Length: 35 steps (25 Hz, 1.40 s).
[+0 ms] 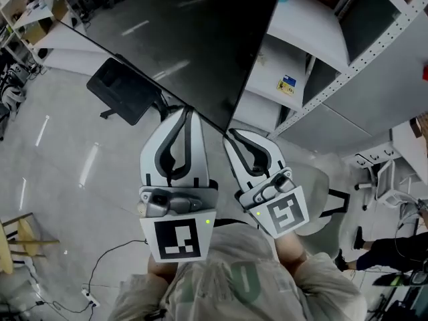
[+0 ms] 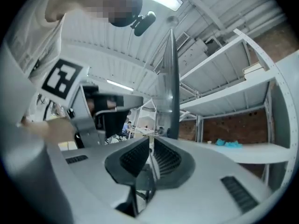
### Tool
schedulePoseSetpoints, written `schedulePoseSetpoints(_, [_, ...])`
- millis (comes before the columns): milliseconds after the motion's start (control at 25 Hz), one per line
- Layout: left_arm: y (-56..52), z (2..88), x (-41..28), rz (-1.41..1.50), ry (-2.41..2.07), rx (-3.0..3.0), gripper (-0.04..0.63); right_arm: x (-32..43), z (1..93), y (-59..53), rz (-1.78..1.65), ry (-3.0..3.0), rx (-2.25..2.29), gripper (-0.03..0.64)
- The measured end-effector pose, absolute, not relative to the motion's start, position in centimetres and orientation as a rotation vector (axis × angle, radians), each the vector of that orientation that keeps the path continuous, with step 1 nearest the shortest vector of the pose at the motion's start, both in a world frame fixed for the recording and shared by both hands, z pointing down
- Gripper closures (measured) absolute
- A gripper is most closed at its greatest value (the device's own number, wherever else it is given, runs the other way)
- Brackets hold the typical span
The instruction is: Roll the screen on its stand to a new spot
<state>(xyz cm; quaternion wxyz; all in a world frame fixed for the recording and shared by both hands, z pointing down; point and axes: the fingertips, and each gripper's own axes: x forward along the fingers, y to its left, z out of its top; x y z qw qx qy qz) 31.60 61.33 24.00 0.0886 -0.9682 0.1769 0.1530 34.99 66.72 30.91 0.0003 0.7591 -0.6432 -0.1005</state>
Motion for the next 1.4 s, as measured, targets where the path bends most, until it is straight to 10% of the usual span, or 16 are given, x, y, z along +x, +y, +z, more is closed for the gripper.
schedulePoseSetpoints(1400, [47.8,37.1,18.7,-0.021,0.956,-2.767,0.581,21.6,39.0,49.4,-0.097,-2.304,2.109,0.584])
